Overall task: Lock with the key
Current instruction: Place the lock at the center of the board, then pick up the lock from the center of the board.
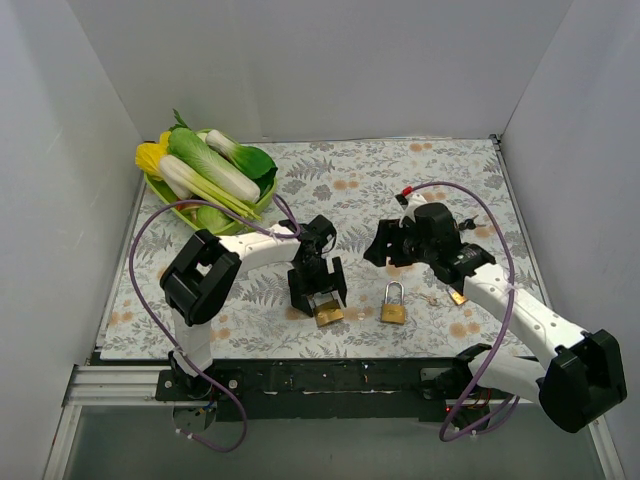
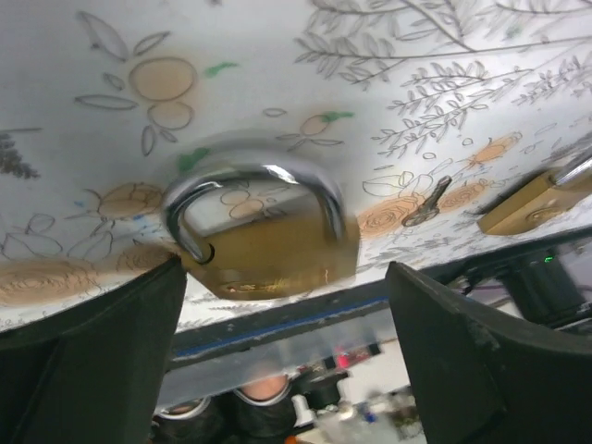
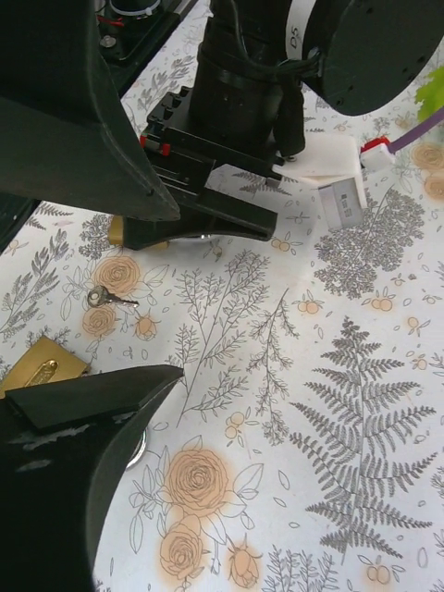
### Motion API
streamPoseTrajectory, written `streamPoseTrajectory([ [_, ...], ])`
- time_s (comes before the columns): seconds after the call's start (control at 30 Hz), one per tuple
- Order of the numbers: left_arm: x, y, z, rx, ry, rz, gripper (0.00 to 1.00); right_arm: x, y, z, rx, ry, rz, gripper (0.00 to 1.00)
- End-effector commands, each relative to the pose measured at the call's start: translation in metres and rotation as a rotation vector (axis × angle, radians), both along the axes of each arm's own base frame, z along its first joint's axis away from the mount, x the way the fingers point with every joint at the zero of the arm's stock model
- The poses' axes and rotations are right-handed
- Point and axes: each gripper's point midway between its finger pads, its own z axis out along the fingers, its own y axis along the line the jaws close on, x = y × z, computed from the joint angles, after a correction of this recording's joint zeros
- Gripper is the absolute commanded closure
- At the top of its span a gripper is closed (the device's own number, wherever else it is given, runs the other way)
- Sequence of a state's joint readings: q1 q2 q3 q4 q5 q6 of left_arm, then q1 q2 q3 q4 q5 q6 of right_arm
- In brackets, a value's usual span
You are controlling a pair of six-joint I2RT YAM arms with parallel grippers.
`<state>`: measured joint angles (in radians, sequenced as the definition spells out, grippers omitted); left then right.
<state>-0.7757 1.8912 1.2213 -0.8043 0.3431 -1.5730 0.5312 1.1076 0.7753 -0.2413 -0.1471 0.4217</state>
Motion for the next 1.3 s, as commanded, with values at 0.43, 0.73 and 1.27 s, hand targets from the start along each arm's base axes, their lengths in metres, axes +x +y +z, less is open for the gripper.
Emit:
streamPoseTrajectory([
  [0.43, 0.121, -0.011, 0.137, -0.216, -0.599, -0.123, 0.02, 0.034, -0.024, 0.09, -0.044, -0.335, 0.284, 0.07],
  [0.73, 0.172, 0.03, 0.243, -0.559, -0.825, -0.374, 0.02, 0.064, -0.088, 0.052, -0.349, -0.213, 0.429, 0.08],
  [1.27, 0.106, 0.06, 0.296, -0.898, -0.931, -0.536, 0.02, 0.151, -0.215, -0.012, -0.683, -0.329, 0.922, 0.07],
])
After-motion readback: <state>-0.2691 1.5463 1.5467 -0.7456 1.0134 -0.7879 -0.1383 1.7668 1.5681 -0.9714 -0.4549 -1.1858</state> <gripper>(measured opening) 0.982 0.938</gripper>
